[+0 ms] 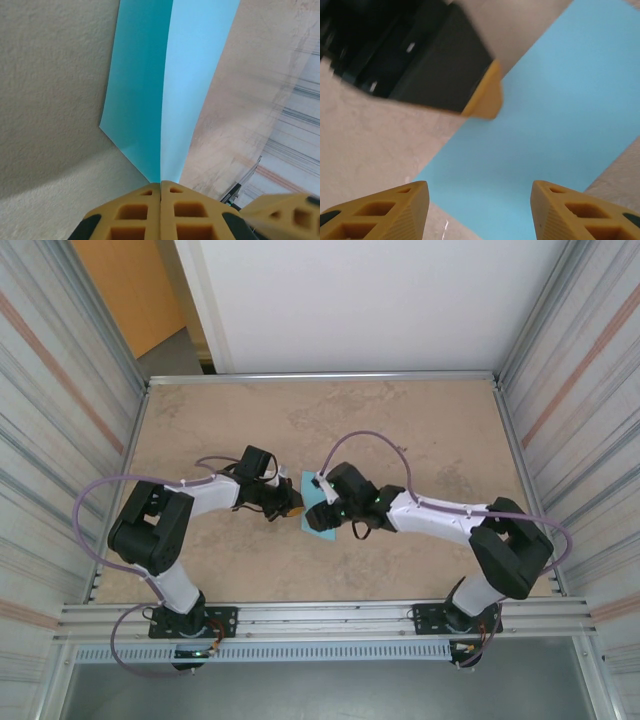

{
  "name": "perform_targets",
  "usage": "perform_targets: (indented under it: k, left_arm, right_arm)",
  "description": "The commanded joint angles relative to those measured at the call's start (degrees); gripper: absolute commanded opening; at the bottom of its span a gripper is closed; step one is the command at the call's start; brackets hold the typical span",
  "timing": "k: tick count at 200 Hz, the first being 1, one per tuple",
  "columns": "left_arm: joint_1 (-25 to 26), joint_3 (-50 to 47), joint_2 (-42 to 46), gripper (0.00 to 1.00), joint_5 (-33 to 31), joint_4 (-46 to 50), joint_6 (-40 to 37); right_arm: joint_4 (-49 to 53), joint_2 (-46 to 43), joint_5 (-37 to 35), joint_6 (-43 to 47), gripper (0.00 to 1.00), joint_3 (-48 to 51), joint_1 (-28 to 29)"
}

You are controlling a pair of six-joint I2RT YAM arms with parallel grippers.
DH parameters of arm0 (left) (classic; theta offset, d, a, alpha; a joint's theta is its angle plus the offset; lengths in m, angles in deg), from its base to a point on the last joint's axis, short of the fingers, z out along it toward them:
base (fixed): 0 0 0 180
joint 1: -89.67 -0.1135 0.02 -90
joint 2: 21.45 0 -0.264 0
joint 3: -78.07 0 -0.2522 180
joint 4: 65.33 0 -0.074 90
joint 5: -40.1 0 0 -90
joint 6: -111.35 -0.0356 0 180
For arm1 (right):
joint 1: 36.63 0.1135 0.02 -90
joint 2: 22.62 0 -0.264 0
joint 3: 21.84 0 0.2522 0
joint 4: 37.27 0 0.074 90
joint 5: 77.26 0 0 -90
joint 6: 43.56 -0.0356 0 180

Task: Fold a paper plane with a square sheet of paper (pick it up from the middle)
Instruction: Third fold the triangle at the center of the table.

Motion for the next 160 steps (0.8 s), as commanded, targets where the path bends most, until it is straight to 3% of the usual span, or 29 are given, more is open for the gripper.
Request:
perform_targets:
  k: [1,43,84,160]
  left_arm:
    - [-0.3,1.3,1.0,0.0,1.5,0.1,1.7]
    - [-0.4,1.5,0.4,0.0,1.5,-0.1,1.7]
    - [-0.4,1.5,0.5,0.0,1.5,0.3,1.7]
    - [-0.4,1.8,0.6,0.0,1.1,1.3,1.1]
  right_arm:
    - [-3.9,-2.2,-5.4,6.2,0.58,2.8,2.4]
    - [-5.8,1.7,-7.3,9.0,0.65,2.2,6.9]
    - [-6.3,4.9,-11.1,9.7,0.65,1.6,8.0]
    - [-6.9,0.9,-15.8,9.9,0.52,4.3,7.0]
